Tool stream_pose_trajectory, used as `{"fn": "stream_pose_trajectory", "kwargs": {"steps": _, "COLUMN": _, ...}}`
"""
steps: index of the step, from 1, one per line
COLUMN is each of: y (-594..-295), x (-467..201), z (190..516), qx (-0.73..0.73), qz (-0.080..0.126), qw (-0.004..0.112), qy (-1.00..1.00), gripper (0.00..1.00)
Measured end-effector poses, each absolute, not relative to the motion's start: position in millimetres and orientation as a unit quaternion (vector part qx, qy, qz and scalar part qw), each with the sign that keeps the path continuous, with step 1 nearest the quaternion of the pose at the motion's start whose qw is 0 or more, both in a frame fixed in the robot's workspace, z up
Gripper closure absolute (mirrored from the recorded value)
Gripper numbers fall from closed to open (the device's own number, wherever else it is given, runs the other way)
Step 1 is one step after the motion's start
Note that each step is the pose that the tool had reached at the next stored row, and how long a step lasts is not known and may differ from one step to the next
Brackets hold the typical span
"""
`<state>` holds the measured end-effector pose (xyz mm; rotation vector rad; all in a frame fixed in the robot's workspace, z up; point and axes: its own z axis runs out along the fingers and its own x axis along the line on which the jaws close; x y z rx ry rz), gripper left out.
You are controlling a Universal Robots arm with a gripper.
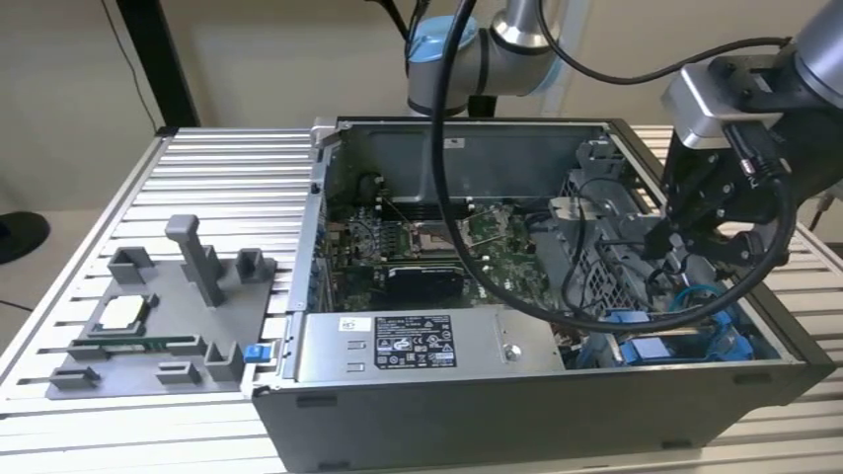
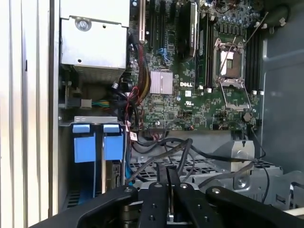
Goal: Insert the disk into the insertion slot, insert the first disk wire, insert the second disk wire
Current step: 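Insert the first disk wire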
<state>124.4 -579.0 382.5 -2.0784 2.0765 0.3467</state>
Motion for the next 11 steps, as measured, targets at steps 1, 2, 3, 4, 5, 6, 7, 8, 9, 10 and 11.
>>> {"fn": "stream_pose_trajectory", "kwargs": {"steps": 1, "y": -579.5, "x": 124.5, "z": 382.7, "qx": -0.7, "qz": 0.117, "qw": 0.091, "qy": 0.699, "gripper": 1.0}}
{"fn": "stream_pose_trajectory", "kwargs": {"steps": 2, "y": -579.8, "x": 124.8, "z": 382.6, "qx": -0.7, "qz": 0.117, "qw": 0.091, "qy": 0.699, "gripper": 1.0}}
{"fn": "stream_pose_trajectory", "kwargs": {"steps": 3, "y": -580.0, "x": 125.0, "z": 382.6, "qx": -0.7, "qz": 0.117, "qw": 0.091, "qy": 0.699, "gripper": 0.0}}
{"fn": "stream_pose_trajectory", "kwargs": {"steps": 4, "y": -580.5, "x": 125.2, "z": 382.7, "qx": -0.7, "qz": 0.117, "qw": 0.091, "qy": 0.698, "gripper": 0.0}}
{"fn": "stream_pose_trajectory", "kwargs": {"steps": 5, "y": -581.2, "x": 125.5, "z": 382.6, "qx": -0.701, "qz": 0.118, "qw": 0.091, "qy": 0.698, "gripper": 0.0}}
{"fn": "stream_pose_trajectory", "kwargs": {"steps": 6, "y": -582.0, "x": 125.7, "z": 382.7, "qx": -0.701, "qz": 0.118, "qw": 0.091, "qy": 0.697, "gripper": 0.0}}
{"fn": "stream_pose_trajectory", "kwargs": {"steps": 7, "y": -583.0, "x": 126.0, "z": 382.6, "qx": -0.701, "qz": 0.119, "qw": 0.092, "qy": 0.697, "gripper": 0.0}}
{"fn": "stream_pose_trajectory", "kwargs": {"steps": 8, "y": -584.1, "x": 126.1, "z": 382.6, "qx": -0.701, "qz": 0.119, "qw": 0.092, "qy": 0.697, "gripper": 0.0}}
{"fn": "stream_pose_trajectory", "kwargs": {"steps": 9, "y": -585.5, "x": 126.3, "z": 382.7, "qx": -0.701, "qz": 0.12, "qw": 0.093, "qy": 0.696, "gripper": 0.0}}
{"fn": "stream_pose_trajectory", "kwargs": {"steps": 10, "y": -587.3, "x": 126.4, "z": 382.4, "qx": -0.702, "qz": 0.12, "qw": 0.093, "qy": 0.696, "gripper": 0.0}}
{"fn": "stream_pose_trajectory", "kwargs": {"steps": 11, "y": -589.3, "x": 126.4, "z": 382.1, "qx": -0.702, "qz": 0.12, "qw": 0.093, "qy": 0.696, "gripper": 0.0}}
